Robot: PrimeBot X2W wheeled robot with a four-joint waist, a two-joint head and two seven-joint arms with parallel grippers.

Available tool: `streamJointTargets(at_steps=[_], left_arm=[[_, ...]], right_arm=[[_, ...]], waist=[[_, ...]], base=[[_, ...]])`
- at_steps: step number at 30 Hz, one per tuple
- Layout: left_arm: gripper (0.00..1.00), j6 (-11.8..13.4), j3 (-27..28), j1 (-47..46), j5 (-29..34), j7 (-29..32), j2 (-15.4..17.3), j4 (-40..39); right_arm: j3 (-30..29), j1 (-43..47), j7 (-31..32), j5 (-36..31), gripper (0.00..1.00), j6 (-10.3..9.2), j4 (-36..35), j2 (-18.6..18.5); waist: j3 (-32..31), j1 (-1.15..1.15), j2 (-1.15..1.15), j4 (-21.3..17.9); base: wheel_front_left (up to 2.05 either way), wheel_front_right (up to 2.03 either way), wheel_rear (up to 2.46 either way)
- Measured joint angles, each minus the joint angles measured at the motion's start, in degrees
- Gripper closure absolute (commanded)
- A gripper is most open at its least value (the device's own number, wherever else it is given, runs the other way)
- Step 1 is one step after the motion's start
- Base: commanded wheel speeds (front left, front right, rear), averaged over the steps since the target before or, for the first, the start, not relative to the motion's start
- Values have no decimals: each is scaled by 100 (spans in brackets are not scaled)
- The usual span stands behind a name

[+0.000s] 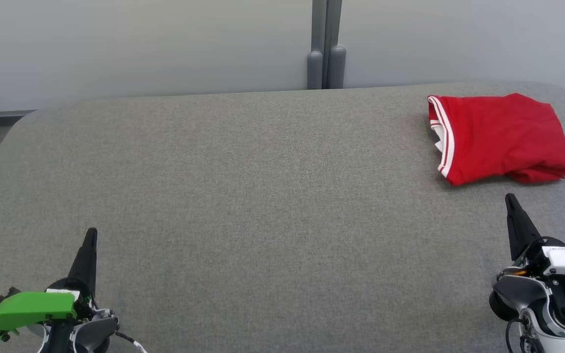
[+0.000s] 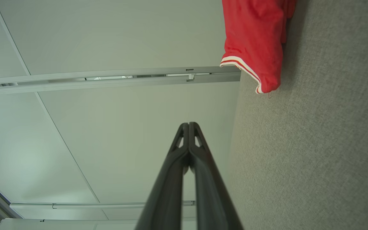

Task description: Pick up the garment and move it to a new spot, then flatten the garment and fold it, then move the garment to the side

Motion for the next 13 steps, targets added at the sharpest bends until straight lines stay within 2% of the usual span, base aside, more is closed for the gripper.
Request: streamJointTargets(at_steps=[13], left_arm=[[100,0,1,-1,0,0,-1,2]], right_arm=[[-2,-1,0,0,100,0,3,5]], waist=[[0,0,0,0]], base=[[0,0,0]])
